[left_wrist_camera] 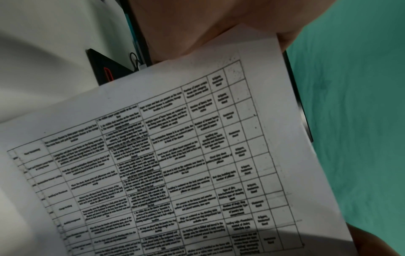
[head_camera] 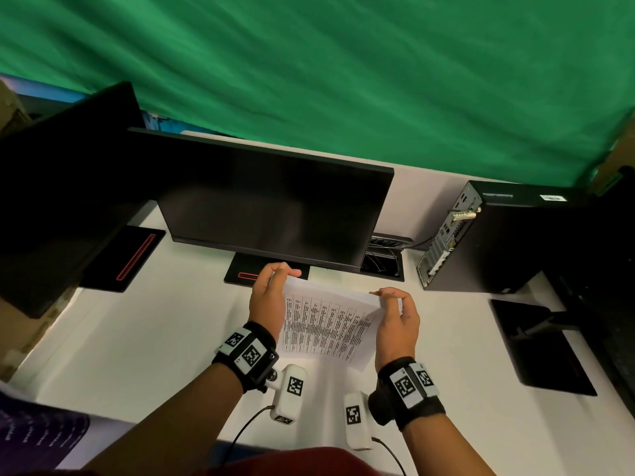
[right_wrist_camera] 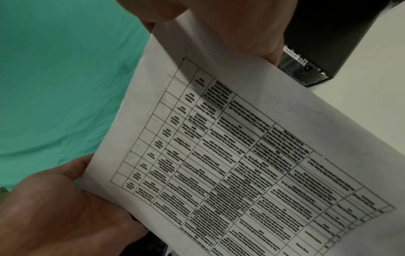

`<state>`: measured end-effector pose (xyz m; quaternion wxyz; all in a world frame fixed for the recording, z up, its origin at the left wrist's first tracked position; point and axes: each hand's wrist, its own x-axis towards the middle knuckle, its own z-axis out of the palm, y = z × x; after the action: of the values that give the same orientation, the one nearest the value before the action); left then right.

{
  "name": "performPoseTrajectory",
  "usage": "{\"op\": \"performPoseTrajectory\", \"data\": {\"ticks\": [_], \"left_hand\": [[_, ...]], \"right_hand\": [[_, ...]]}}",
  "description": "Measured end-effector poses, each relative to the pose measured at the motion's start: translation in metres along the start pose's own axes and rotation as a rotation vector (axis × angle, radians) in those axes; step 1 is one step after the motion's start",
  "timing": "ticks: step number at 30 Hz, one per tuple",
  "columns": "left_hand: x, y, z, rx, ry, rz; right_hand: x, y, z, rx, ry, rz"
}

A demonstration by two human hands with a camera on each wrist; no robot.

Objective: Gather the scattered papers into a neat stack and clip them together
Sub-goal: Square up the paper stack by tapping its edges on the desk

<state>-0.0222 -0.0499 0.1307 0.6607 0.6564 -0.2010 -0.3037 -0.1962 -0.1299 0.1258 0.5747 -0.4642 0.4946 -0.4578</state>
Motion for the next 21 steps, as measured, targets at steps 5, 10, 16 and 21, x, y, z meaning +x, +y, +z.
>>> {"op": "performPoseTrajectory", "data": {"ticks": [5, 10, 16, 21], "left_hand": [[0.003, -0.003, 0.000, 0.016, 0.002, 0.006], [0.003, -0.003, 0.000, 0.016, -0.009, 0.033], [0.006, -0.013, -0.014, -0.200, -0.225, 0.021], [0.008, -0.023, -0.020, 0.136, -0.188, -0.043]], "right_hand": [[0.000, 0.000, 0.000, 0.008, -0.008, -0.006], [0.000, -0.001, 0.000, -0.008, -0.018, -0.003], [0.006, 0.001, 0.000, -0.056, -0.011, 0.002], [0.009, 0.001, -0.002, -0.046, -0.067, -0.024]]}}
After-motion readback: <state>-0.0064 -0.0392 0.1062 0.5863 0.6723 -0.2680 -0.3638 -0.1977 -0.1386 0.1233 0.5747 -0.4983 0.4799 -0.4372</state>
